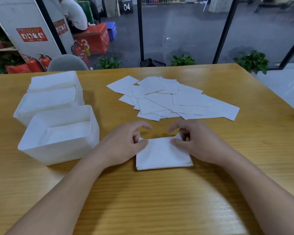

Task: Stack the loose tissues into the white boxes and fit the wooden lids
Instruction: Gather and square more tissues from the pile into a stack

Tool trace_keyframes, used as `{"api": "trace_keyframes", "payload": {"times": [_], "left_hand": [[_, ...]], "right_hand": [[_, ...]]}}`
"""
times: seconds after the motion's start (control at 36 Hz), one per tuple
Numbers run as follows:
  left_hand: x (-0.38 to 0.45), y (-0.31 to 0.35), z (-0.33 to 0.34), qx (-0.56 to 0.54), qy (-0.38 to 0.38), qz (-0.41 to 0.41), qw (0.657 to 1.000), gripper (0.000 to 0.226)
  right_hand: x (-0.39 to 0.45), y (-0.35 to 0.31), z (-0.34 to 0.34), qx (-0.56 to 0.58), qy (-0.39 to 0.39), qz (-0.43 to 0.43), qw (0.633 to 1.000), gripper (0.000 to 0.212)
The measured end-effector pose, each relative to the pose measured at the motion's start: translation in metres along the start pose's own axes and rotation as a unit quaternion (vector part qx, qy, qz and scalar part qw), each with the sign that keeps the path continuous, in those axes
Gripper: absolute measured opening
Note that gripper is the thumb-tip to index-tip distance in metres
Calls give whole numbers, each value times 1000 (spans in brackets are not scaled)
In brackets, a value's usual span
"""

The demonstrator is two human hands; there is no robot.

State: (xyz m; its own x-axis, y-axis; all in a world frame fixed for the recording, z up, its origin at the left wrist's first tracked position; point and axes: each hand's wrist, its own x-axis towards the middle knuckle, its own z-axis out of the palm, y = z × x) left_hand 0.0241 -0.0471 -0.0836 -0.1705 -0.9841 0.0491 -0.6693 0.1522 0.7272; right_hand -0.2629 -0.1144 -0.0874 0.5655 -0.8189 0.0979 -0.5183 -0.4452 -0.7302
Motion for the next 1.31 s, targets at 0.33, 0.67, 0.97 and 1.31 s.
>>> {"api": "trace_keyframes", "payload": {"times": [0.33,0.67,0.97,1.31], "left_hand": [[-2,-2,-1,60,46,-7,997,9],[0,2,8,60,36,24,997,7],[0,2,14,61,31,42,997,8],[24,-1,20,110,155,42,981,18]], "right_hand": [[3,-1,-2,-69,76,-8,995,9],[6,5,-4,-234,67,64,968,55],[5,-3,-6,-211,82,36,973,30],[5,9,-25,-100,124,109,981,56]]}}
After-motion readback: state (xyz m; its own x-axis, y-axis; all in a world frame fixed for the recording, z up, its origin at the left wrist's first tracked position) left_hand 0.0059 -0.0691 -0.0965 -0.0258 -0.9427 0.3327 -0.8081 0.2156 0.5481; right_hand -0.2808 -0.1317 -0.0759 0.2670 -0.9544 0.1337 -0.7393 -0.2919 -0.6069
